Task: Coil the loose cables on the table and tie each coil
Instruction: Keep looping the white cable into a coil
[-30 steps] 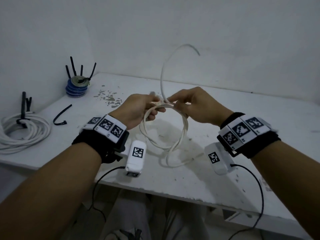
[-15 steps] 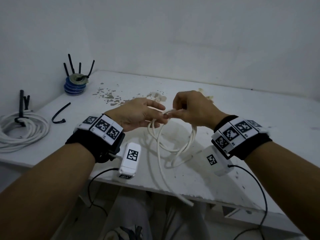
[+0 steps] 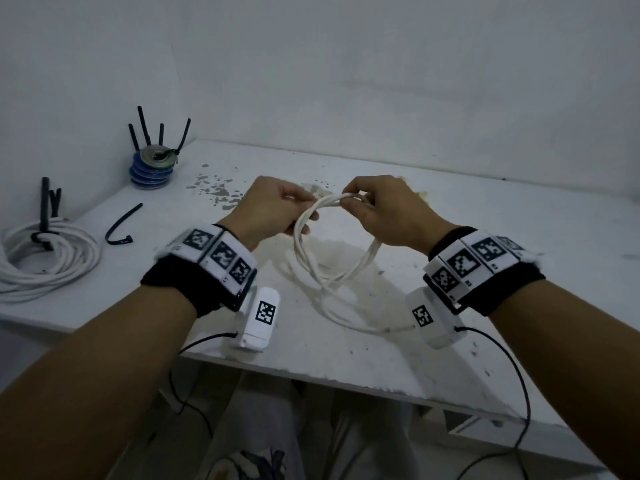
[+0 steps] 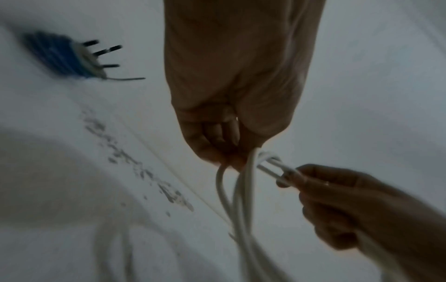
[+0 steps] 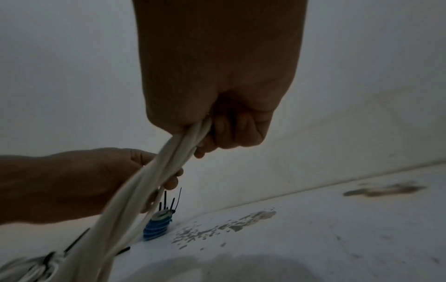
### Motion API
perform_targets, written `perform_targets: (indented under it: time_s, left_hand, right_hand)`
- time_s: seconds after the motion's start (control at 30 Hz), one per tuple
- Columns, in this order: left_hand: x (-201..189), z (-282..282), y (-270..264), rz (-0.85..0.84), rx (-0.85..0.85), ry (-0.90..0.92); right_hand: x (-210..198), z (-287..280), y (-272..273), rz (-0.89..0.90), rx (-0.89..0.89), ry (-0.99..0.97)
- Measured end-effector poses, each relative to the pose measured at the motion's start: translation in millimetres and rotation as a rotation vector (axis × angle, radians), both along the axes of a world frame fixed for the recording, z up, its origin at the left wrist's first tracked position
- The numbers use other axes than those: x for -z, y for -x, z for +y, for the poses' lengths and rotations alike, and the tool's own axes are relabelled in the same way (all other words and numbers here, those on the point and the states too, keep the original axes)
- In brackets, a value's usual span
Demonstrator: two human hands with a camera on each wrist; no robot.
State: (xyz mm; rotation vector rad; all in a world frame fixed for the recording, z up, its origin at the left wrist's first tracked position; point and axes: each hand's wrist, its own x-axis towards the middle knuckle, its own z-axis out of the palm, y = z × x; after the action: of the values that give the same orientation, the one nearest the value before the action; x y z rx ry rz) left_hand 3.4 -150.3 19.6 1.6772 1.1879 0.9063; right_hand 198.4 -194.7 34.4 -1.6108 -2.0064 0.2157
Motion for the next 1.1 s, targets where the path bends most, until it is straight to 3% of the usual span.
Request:
perform_targets:
  time_s: [0.1, 0.17, 0.27, 0.4, 0.5, 0.6, 0.67, 0.8, 0.93, 1.1]
  left_hand:
    - [-1, 4, -1, 0.38, 0.041, -0.415]
    - [0, 6, 0, 0.463, 0.047, -0.482]
    - [0, 8, 6, 0.265, -0.014, -0.339]
    - [-6, 5, 10, 0.117, 0.013, -0.175]
    - [-8, 6, 13, -0.035, 0.124, -0.015]
    - [-4, 1, 14, 0.008, 0.292, 0.085]
    - [2, -6, 11, 0.016, 0.325, 0.103]
    - [11, -10, 0, -0.073, 0.109, 0.078]
    - [17, -6, -3, 0.028, -0.005, -0.137]
    - [21, -6, -1, -0.094, 0.146, -0.065]
  right_hand:
    - [-4, 2, -6, 0.083, -0.001, 0.103]
    - [-8, 1, -11, 0.158, -0.012, 0.135]
    - [-9, -2, -21, 0.247, -0.007, 0.108]
    - [0, 3, -23, 0.158, 0.071, -0.058]
    - [4, 6, -19, 0.2, 0.14, -0.165]
    - [7, 7, -15, 0.298, 0.175, -0.18]
    - [8, 6, -11, 0.401, 0.191, -0.142]
    - [6, 1, -3, 0.675, 0.172, -0.025]
    - [0, -2, 0, 0.848, 0.107, 0.108]
    - [-5, -5, 1, 1.093, 0.078, 0.304]
